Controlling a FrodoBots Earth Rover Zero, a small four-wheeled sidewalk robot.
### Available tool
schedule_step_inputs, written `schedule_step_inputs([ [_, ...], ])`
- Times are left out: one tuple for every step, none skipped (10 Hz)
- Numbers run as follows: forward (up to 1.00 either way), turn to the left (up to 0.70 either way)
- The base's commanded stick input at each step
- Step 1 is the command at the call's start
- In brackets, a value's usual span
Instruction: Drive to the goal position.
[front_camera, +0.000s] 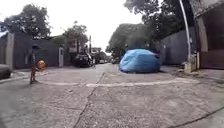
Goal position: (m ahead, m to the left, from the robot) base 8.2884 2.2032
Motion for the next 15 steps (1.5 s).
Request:
schedule_step_inputs([
  [0.70,0.00],
  [0.70,0.00],
  [0.70,0.00],
  [0.70,0.00],
  [0.70,0.00],
  [0.70,0.00],
  [0.70,0.00],
  [0.70,0.00],
  [0.70,0.00],
  [0.70,0.00],
  [0.70,0.00],
  [0.70,0.00],
  [0.70,0.26],
  [0.70,0.04],
  [0.70,0.00],
])
